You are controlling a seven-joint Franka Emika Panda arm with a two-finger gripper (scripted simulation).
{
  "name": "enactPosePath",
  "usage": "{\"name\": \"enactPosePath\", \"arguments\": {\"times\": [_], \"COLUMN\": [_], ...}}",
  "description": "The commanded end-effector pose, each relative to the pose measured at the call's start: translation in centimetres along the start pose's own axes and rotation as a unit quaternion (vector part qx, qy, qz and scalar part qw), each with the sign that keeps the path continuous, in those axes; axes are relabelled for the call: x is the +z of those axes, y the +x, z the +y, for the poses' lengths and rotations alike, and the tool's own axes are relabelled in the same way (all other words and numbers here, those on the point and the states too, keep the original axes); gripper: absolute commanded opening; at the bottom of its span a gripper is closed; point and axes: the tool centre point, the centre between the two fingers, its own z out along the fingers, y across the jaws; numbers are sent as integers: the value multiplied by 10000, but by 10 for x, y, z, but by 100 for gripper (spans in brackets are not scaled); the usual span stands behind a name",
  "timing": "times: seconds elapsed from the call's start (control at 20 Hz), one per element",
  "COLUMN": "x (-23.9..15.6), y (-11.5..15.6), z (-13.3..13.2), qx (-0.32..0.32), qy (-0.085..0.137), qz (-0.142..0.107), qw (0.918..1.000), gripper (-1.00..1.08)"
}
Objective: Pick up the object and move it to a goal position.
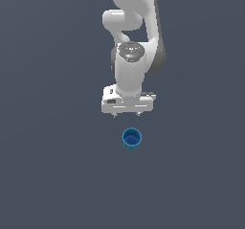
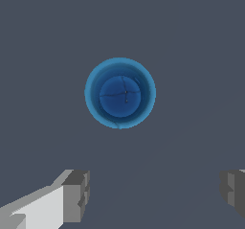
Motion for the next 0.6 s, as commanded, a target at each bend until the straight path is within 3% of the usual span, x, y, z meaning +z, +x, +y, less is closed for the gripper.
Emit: {"name": "enactPosePath", "arguments": {"times": [0.0, 0.55], "x": [0, 2], "y": [0, -1], "z": [0, 0], "qx": [0, -24], "qy": [0, 10], "qz": [0, -71], "qw": [10000, 10000], "gripper": [28, 28]}}
